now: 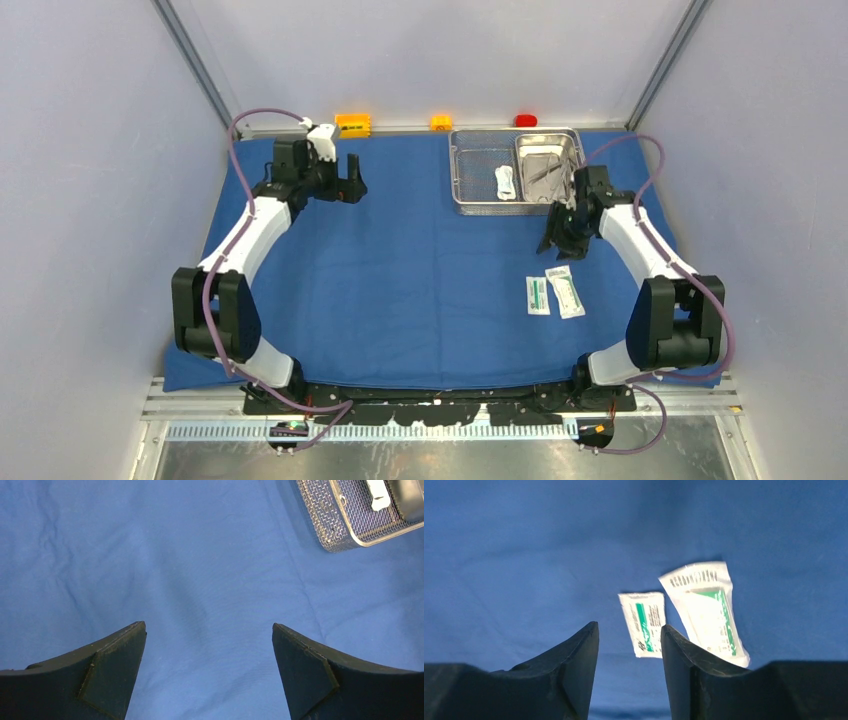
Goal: Open and lay out the surgical kit
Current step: Place the medical item in the surgical kit, then pick up the medical item from the container.
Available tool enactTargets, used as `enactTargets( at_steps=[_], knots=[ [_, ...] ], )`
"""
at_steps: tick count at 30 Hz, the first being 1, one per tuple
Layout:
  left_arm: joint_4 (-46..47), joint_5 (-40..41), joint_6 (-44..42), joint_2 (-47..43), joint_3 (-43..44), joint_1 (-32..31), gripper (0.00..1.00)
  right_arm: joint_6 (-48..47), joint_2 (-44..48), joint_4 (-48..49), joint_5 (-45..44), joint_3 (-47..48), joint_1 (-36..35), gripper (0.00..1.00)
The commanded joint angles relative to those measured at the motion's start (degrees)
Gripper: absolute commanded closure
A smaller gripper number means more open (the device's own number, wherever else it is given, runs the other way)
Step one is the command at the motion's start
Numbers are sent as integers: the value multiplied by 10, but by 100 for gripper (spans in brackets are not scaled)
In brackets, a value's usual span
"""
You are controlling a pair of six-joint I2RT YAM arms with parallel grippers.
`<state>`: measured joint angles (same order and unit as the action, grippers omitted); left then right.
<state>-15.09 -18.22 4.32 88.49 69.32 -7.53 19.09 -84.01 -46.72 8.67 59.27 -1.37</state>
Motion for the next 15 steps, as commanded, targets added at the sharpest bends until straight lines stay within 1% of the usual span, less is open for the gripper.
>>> enactTargets(
  at_steps=[1,5,8,13,15],
  knots=[
    [11,-7,4,-31,-3,-4,0,-21,16,46,10,85,1,46],
    [12,-7,1,-43,-5,-4,0,-30,-19,85,3,162,-11,45],
    [12,-12,-2,-46,-5,-4,0,-36,-73,93,-8,233,-26,45],
    [18,-22,3,-44,-3,-4,0,-71,-195,86,-52,372,-69,46],
    [19,-27,4,-41,1,-4,0,-78,-257,81,-66,421,-79,46]
  ],
)
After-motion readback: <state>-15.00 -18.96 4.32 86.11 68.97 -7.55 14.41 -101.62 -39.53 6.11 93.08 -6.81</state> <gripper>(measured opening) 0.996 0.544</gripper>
